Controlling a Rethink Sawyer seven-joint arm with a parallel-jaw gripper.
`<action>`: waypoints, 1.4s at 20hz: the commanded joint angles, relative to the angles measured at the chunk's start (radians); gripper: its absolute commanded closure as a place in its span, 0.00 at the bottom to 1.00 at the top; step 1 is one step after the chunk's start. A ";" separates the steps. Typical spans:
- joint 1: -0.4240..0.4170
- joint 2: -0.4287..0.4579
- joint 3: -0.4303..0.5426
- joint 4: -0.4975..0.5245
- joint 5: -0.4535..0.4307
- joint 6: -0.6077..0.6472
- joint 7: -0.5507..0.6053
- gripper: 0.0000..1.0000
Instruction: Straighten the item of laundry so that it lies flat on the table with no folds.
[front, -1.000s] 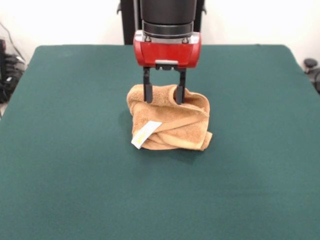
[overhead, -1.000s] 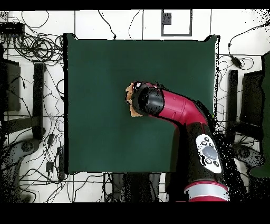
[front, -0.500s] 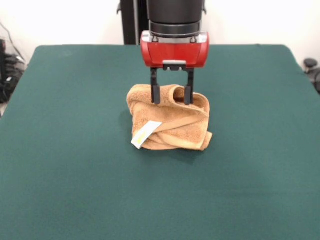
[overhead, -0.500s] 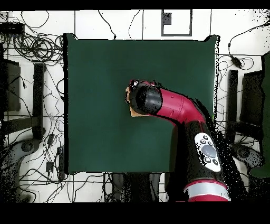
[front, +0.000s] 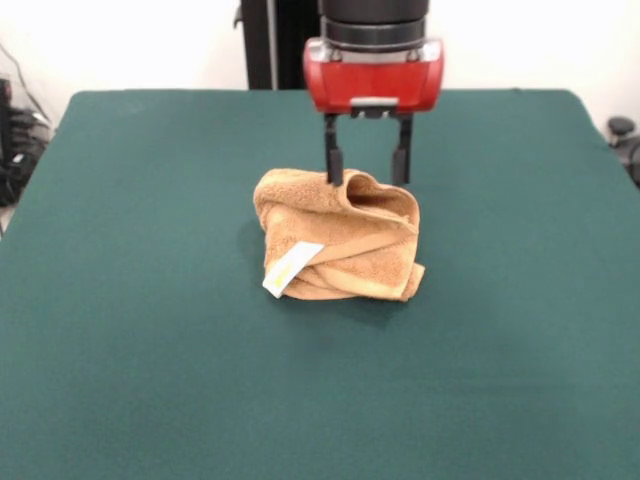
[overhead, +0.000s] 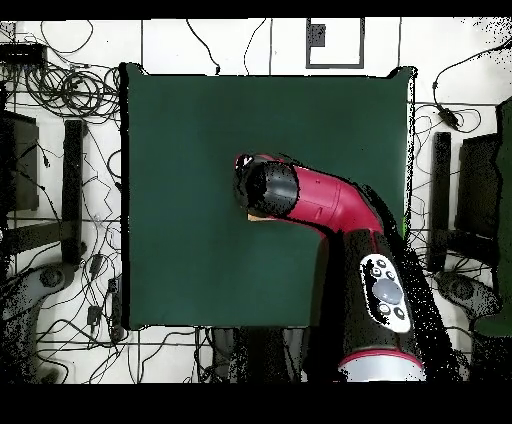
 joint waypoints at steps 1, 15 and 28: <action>0.054 0.032 0.005 0.032 -0.034 0.225 0.100 0.00; 0.050 0.056 0.006 0.032 -0.051 0.196 0.107 0.00; 0.017 0.088 0.016 0.033 -0.051 0.110 0.106 0.00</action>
